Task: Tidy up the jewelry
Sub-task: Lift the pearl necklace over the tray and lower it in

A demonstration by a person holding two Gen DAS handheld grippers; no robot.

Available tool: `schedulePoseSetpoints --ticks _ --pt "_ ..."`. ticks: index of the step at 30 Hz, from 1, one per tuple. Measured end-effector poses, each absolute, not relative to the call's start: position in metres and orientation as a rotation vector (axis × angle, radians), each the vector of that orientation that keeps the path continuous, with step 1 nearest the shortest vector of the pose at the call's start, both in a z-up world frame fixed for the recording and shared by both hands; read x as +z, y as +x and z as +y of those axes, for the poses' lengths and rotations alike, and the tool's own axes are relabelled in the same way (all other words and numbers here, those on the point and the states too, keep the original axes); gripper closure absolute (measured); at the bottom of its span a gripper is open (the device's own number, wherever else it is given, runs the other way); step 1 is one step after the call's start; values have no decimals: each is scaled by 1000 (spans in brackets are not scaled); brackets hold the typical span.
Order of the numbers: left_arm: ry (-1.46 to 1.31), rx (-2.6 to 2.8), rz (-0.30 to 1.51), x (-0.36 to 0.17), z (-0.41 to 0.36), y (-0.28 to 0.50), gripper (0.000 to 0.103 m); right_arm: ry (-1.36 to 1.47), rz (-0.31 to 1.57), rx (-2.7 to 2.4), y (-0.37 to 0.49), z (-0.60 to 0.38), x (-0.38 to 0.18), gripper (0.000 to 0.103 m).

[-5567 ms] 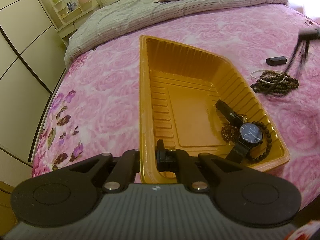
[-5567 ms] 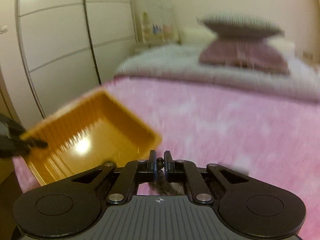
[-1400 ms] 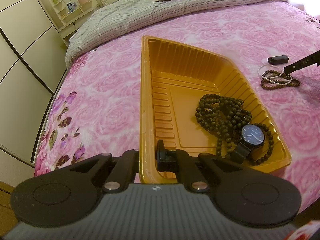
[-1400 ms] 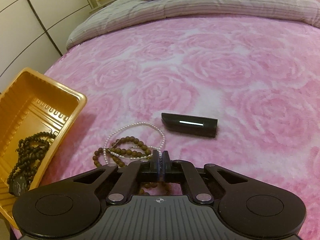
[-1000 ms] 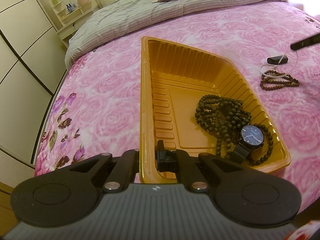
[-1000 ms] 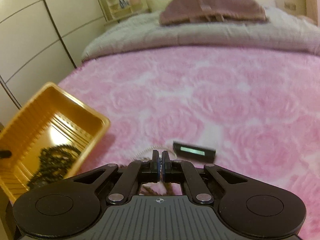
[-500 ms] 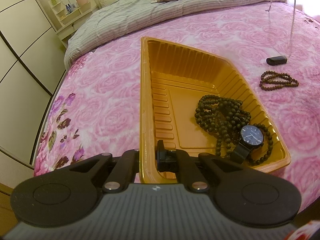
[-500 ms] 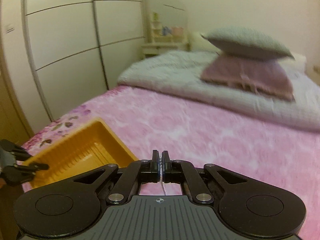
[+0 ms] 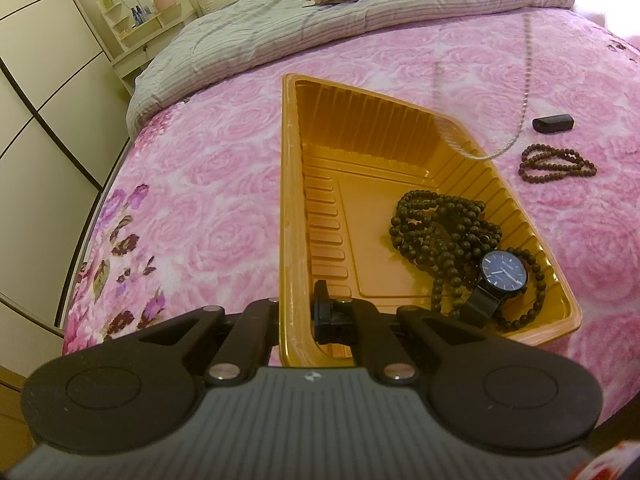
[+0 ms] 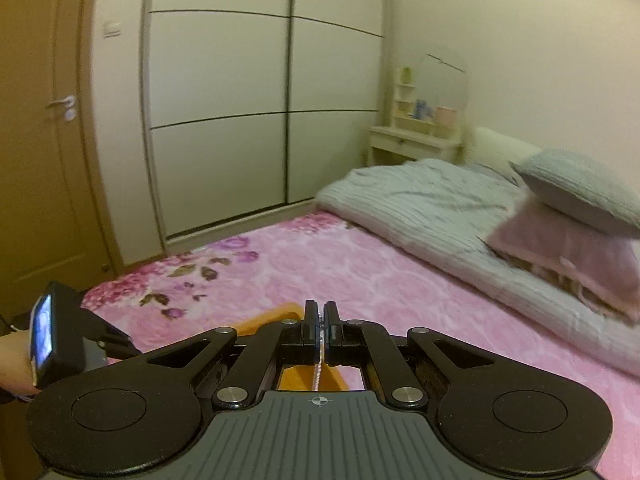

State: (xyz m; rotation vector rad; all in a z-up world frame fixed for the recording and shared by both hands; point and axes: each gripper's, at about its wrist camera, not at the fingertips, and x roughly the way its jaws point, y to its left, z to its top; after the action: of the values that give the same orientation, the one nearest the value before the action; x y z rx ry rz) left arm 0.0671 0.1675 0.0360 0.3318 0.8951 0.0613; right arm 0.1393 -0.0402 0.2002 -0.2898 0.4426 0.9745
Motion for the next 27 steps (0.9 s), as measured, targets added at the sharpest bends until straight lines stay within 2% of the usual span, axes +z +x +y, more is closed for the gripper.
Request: schedulePoseSetpoints --ticks 27 --pt "306 50 886 33 174 66 101 -534 456 1096 130 43 175 101"
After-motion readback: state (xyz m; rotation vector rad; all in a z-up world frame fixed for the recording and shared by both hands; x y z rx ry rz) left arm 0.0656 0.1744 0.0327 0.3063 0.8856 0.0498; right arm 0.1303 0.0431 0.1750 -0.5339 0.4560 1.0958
